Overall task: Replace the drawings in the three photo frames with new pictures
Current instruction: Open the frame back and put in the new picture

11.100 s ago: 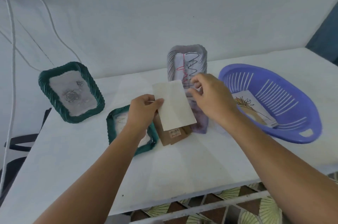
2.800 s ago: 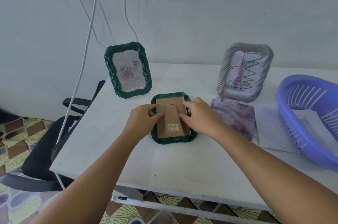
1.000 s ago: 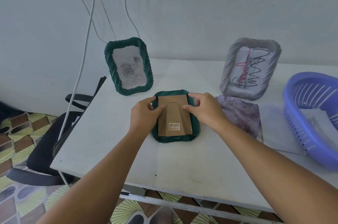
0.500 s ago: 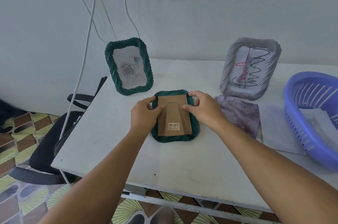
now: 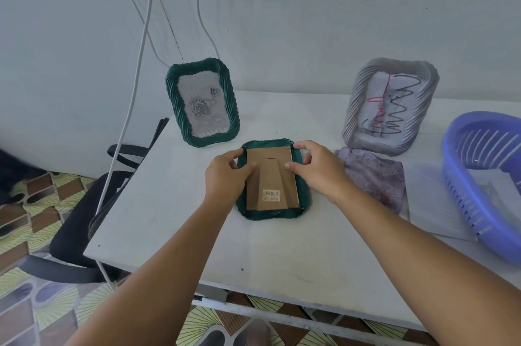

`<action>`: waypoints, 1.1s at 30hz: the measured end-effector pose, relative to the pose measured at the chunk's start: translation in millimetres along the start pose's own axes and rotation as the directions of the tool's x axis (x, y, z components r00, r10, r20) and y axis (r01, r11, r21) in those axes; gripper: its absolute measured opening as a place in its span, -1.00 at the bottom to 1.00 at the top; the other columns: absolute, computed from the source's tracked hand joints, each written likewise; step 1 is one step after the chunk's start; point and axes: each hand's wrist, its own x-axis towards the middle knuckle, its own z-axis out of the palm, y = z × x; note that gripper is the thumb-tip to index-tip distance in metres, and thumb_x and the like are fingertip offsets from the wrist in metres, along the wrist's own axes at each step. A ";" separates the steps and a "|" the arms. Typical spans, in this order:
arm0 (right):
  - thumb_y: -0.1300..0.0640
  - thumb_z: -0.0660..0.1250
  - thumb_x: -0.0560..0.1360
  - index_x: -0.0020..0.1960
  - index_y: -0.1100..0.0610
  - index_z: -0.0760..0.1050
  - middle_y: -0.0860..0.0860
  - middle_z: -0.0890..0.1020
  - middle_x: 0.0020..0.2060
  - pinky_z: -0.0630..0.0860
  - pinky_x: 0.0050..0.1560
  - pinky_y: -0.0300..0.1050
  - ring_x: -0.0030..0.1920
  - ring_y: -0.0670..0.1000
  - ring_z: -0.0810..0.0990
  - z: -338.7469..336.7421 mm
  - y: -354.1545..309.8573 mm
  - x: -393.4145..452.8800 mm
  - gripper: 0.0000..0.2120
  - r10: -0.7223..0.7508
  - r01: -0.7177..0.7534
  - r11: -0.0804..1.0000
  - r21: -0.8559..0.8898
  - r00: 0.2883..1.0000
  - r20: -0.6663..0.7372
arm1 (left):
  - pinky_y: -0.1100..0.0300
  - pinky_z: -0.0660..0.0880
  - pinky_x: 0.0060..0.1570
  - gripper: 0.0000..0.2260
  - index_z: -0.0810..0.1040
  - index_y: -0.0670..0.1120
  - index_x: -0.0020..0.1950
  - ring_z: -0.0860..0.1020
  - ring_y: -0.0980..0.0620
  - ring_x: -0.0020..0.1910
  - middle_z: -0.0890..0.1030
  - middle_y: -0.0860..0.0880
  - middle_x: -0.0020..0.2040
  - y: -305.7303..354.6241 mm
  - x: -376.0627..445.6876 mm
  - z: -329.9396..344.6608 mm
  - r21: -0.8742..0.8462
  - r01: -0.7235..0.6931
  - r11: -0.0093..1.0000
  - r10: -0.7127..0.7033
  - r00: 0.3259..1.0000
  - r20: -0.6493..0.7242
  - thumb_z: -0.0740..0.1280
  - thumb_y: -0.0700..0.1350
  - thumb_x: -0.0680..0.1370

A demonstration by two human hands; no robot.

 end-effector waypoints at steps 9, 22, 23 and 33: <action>-0.11 0.49 0.48 0.37 -0.07 0.50 -0.12 0.45 -0.24 0.52 0.00 0.12 -0.19 -0.04 0.49 -0.9 -1.2 -0.9 -0.51 -0.011 0.011 1.000 -0.010 1.000 0.001 | 0.15 0.44 -0.19 -0.68 0.63 0.07 0.32 0.43 0.07 -0.28 0.43 0.07 -0.31 2.1 0.3 0.8 0.030 -0.020 0.999 0.019 0.999 0.040 0.46 -0.06 0.56; -0.08 0.50 0.48 0.38 -0.06 0.54 -0.12 0.40 -0.32 0.36 -0.09 0.00 -0.29 -0.09 0.42 3.1 4.9 0.3 -0.52 -0.020 0.020 0.999 0.050 1.000 -0.014 | 0.12 0.51 0.09 -0.57 0.50 0.04 0.47 0.50 0.02 0.00 0.54 0.01 -0.01 4.5 2.4 -6.3 0.103 -0.038 0.994 0.026 0.993 0.116 0.41 0.01 0.60; -0.08 0.49 0.49 0.38 -0.07 0.54 -0.12 0.40 -0.33 0.35 -0.10 0.00 -0.30 -0.09 0.42 3.3 5.5 0.6 -0.52 -0.020 0.021 0.998 0.051 1.000 -0.014 | 0.10 0.51 0.15 -0.57 0.49 0.03 0.48 0.51 0.01 0.05 0.54 0.03 0.02 5.8 2.3 -7.5 0.119 -0.044 0.992 0.029 0.992 0.126 0.40 0.01 0.61; -0.14 0.42 0.54 0.38 -0.17 0.54 -0.13 0.42 -0.34 0.29 -0.10 -0.06 -0.31 -0.14 0.40 -1.0 2.3 -4.1 -0.59 -0.041 0.041 0.999 -0.033 0.999 0.013 | 0.17 0.43 0.02 -0.57 0.47 0.03 0.50 0.49 0.02 0.10 0.53 0.00 0.13 10.9 2.9 -10.1 0.177 -0.057 0.983 0.027 0.986 0.166 0.37 0.03 0.63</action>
